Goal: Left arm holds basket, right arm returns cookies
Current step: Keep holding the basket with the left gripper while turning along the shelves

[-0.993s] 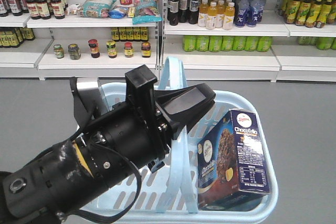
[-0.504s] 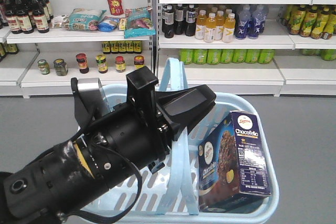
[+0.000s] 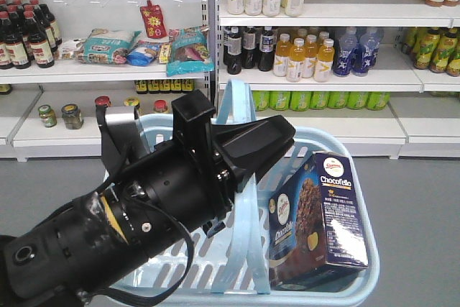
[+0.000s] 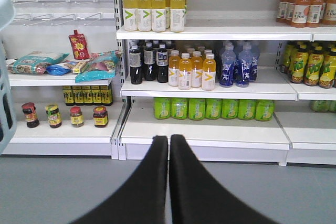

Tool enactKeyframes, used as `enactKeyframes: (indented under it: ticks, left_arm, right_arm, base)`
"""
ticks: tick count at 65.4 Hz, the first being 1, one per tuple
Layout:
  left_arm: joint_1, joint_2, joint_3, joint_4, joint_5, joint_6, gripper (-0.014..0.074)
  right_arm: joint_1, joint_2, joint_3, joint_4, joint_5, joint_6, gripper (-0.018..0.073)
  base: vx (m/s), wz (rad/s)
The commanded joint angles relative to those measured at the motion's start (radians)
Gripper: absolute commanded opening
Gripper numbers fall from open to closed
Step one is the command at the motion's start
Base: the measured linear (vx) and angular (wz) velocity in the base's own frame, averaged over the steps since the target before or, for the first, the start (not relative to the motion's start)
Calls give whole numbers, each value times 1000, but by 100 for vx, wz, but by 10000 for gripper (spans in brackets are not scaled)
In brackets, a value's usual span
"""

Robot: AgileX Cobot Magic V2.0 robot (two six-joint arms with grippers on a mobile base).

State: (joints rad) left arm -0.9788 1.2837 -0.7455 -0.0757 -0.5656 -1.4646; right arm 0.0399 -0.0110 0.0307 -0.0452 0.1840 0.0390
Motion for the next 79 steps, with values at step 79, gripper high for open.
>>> enactKeyframes:
  ticks: [79]
  left_arm:
    - [-4, -37, -33, 8, -120, 4, -6]
  right_arm:
    - [0, -11, 0, -9, -76, 0, -8]
  base:
    - [36, -17]
